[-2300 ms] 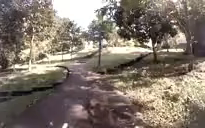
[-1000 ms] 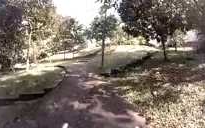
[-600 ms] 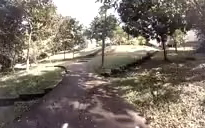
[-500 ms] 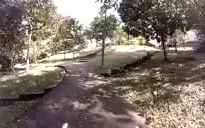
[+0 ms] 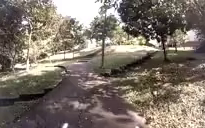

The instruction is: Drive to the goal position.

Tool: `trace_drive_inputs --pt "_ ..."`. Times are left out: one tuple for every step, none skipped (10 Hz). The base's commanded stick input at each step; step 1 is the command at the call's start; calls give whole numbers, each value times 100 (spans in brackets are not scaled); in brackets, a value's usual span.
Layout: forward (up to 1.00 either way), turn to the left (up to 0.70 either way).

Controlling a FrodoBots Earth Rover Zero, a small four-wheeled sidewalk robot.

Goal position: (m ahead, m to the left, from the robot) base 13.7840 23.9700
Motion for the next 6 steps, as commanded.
trace_drive_inputs --pt "0 0" --pt "0 0" --pt "0 0" --pt "0 0" --pt "0 0" --pt "0 0"
